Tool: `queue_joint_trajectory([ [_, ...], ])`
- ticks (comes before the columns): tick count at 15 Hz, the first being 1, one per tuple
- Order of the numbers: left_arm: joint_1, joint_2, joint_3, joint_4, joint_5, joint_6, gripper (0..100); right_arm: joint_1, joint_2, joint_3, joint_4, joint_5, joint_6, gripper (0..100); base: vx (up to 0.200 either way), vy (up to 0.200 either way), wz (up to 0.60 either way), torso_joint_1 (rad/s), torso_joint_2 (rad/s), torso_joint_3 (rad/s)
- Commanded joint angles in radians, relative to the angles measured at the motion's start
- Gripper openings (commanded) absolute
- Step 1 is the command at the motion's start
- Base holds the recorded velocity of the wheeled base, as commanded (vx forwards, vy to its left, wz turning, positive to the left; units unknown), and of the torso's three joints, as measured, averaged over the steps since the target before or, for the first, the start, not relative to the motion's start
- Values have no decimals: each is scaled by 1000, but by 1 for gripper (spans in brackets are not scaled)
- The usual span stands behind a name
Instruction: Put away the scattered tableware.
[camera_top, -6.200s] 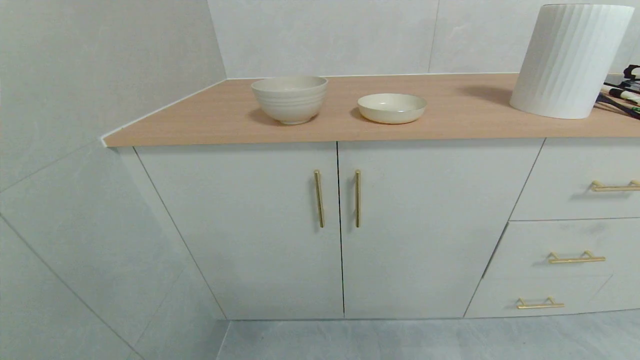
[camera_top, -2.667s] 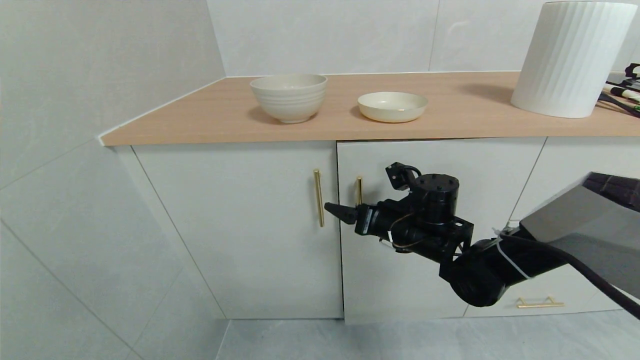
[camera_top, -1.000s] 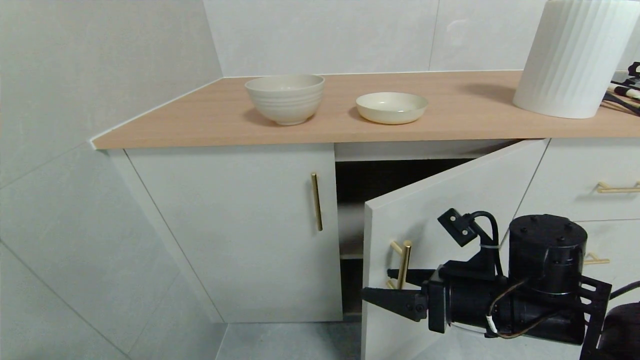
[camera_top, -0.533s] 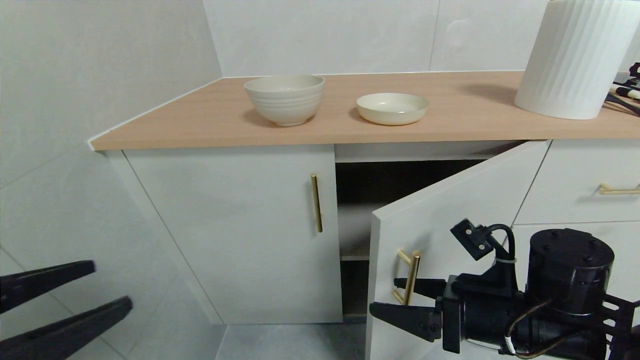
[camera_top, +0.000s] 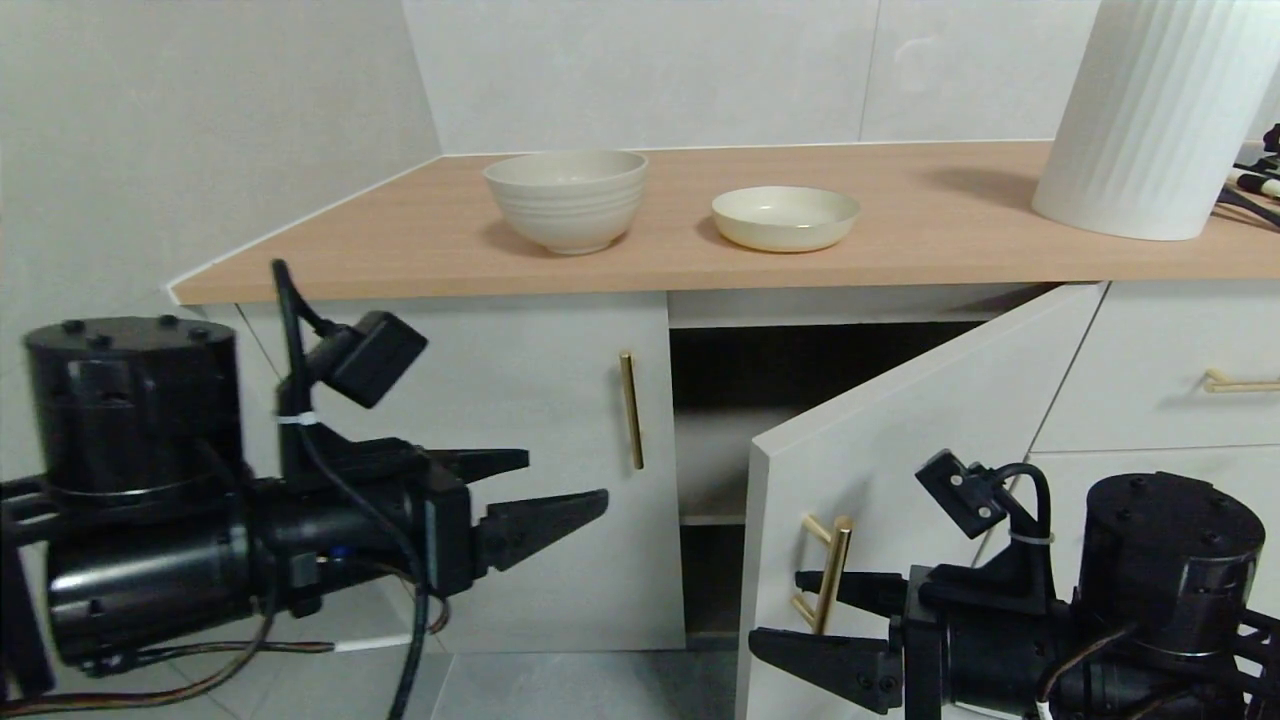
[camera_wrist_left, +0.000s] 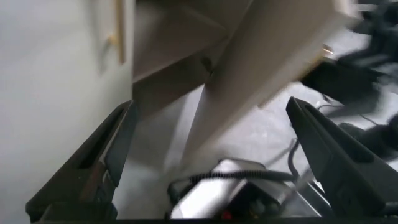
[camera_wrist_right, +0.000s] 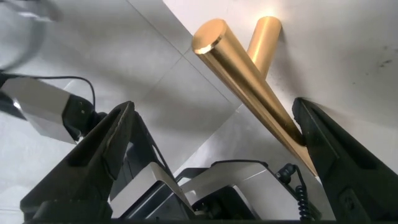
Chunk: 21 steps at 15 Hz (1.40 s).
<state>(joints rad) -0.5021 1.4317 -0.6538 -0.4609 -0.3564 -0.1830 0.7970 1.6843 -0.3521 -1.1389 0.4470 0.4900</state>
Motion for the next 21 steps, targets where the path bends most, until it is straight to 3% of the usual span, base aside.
queue_joint_trajectory([
  [1,-88,167,48,-108,33,-24,100,42,-8,-1,-4,-1,-1,100,0,0,0,0,0,0],
  [2,-98,174,56,-128,36,-27,100,41,-8,1,-4,-1,-1,100,0,0,0,0,0,0],
  [3,-108,181,65,-163,45,-29,0,39,-3,1,-4,-1,-1,100,0,0,0,0,0,0],
  [7,-113,211,49,-200,43,-27,0,39,-1,1,-4,-1,-1,100,0,0,0,0,0,0],
  [14,-138,518,-6,-593,31,-27,0,27,-5,1,-4,-11,-2,100,0,0,0,0,0,0],
  [17,-179,541,-9,-656,-6,-32,0,10,-14,-1,-4,-18,-4,100,0,0,0,0,0,0],
  [21,-208,627,-29,-809,8,-53,0,-12,-24,2,-2,-19,-5,100,0,0,0,0,0,0],
])
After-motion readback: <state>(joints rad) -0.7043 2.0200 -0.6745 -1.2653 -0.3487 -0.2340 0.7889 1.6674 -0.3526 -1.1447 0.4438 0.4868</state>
